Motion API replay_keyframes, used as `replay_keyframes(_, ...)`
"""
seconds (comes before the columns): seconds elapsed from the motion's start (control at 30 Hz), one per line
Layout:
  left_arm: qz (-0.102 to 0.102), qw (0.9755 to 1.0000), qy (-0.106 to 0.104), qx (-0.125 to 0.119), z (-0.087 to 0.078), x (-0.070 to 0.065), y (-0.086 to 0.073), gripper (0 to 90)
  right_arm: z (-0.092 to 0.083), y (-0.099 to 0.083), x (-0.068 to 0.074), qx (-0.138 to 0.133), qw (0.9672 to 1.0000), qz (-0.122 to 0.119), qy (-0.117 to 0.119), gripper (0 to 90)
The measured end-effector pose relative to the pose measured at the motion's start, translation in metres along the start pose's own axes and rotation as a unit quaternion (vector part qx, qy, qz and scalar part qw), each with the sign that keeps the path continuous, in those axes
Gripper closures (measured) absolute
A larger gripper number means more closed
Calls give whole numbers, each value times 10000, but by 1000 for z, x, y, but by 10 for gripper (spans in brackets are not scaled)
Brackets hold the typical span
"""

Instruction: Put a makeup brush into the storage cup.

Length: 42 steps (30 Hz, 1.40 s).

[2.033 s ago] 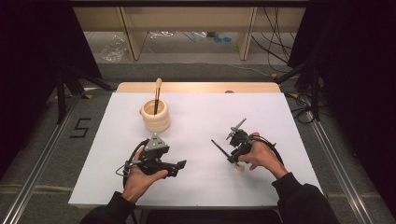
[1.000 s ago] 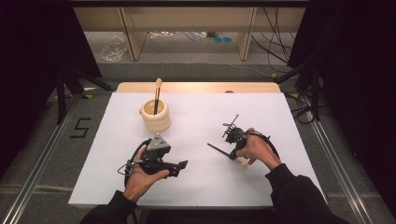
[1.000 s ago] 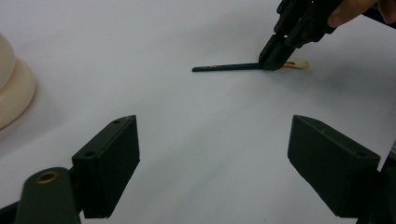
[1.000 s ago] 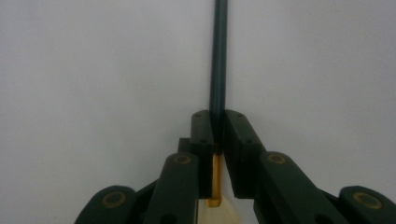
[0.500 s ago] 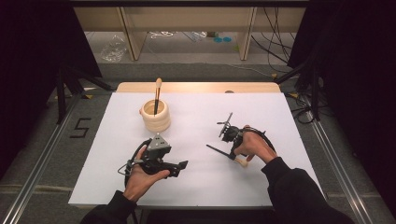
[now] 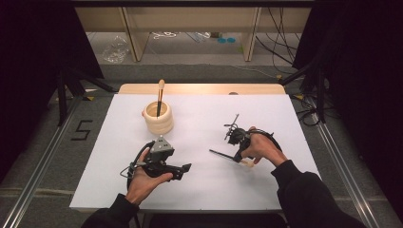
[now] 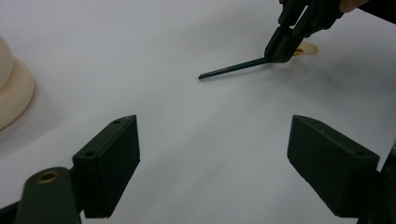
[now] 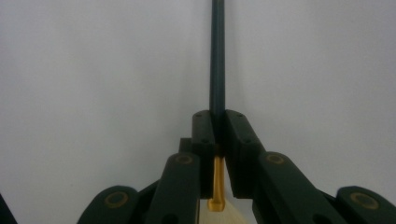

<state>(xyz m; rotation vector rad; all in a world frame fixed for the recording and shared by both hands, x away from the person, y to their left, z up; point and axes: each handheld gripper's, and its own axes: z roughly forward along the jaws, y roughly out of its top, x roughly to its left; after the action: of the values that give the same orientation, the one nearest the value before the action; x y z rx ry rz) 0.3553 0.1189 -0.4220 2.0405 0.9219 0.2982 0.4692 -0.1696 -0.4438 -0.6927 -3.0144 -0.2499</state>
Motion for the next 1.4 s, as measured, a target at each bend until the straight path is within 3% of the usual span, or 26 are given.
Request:
replay_keyframes(0.13,72,9999,-16,69,3,-1,1,169,-7,-4,4,-104,9999,-125,-53,833)
replay_keyframes(0.23,115,9999,-25,115,5,-3,1,174,-10,-4,8,-37,10000,-23,-52,834)
replay_keyframes(0.3,128,9998,-22,127,5,-3,1,174,-10,-5,5,-113,9996,-224,-109,834)
replay_keyframes(0.33,122,9998,-88,116,5,-2,1,174,-12,-5,6,-111,9998,-159,-44,834)
replay_keyframes(0.47,72,9999,-45,137,6,-2,2,175,-17,-6,8,-310,9991,-270,-62,834)
replay_keyframes(0.67,241,9992,-120,284,10,-3,4,176,-26,-7,15,-389,9983,-432,17,834)
replay_keyframes(0.87,460,9973,-182,545,17,-3,8,184,-33,-6,28,-412,9983,-393,154,834)
replay_keyframes(0.97,603,9951,-262,732,21,-1,10,189,-35,-7,31,-374,9977,-552,76,834)
replay_keyframes(1.17,794,9911,-394,995,32,-3,14,210,-38,-6,40,-415,9959,-790,173,834)
replay_keyframes(1.33,1036,9856,-581,1204,38,-8,20,230,-39,-5,51,-416,9945,-941,206,834)
replay_keyframes(1.4,1194,9819,-654,1318,39,-9,23,244,-40,-5,55,-454,9943,-941,206,834)
